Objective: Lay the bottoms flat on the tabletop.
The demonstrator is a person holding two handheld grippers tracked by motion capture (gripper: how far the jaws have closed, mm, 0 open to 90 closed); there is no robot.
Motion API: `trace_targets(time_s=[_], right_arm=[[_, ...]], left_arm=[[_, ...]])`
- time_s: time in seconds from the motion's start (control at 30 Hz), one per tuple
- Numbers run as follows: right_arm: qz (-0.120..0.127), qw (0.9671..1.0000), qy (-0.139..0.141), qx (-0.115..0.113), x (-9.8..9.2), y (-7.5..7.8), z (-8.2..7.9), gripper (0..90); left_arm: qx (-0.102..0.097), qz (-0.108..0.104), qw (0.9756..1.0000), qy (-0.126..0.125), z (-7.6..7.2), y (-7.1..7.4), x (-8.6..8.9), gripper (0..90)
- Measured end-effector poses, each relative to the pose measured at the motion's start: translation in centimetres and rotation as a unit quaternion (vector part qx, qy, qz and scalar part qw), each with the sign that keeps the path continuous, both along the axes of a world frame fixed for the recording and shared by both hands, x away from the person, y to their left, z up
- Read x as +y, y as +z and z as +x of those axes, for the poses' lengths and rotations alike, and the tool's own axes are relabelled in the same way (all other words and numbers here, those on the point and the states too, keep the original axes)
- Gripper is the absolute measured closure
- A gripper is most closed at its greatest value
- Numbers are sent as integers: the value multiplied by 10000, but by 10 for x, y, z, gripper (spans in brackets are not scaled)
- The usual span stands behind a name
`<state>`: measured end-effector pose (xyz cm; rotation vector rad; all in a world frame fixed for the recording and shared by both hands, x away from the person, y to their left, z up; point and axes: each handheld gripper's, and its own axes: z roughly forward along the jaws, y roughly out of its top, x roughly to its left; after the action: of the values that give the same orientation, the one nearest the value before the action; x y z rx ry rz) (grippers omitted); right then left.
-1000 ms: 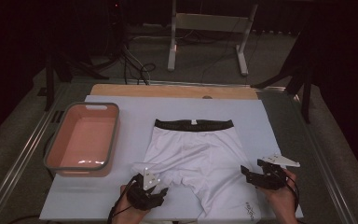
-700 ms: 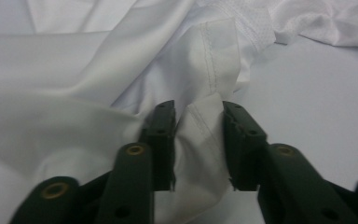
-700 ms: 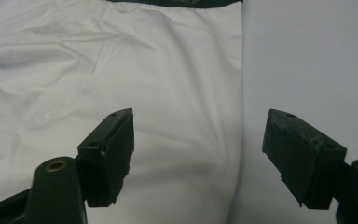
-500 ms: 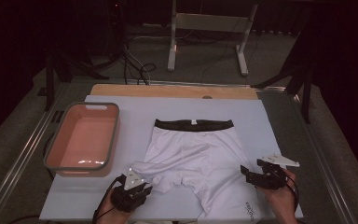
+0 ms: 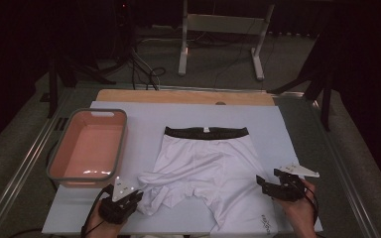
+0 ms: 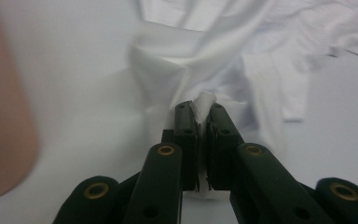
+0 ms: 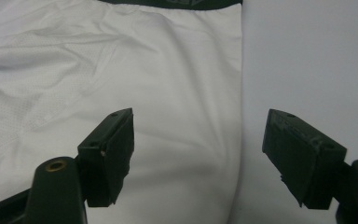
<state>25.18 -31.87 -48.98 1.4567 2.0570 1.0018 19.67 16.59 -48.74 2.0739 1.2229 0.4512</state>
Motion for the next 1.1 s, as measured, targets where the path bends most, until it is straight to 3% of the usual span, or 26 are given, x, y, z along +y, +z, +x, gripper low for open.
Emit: trace_targets(time_s=[0.07,0.13,0.2,0.3,0.73,0.77,0.93,1.1], right_arm=[[19,10000,6,13,0,0,0,248],[3,10000,-1,3,1,-1,0,248],[-2,10000,22,-4,1,0,0,248],[2,10000,11,3,1,0,0,248],[3,10000,-4,-3,0,0,0,248],[6,10000,-7,-4,0,0,0,248],[6,10000,-4,-4,0,0,0,248],[4,10000,-2,-6,0,0,0,248]], left_arm=[[-73,40,9997,250,1,3,4,792],[-145,-25,9993,335,3,5,5,695],[-262,-138,9990,327,4,9,4,587],[-423,-343,9984,173,4,13,-4,495],[-485,-577,9961,-452,16,16,-51,462],[-471,-539,9958,-578,16,15,-58,462],[-395,-414,9958,-709,19,9,-69,460],[-134,-191,9968,-766,26,-8,-75,465]])
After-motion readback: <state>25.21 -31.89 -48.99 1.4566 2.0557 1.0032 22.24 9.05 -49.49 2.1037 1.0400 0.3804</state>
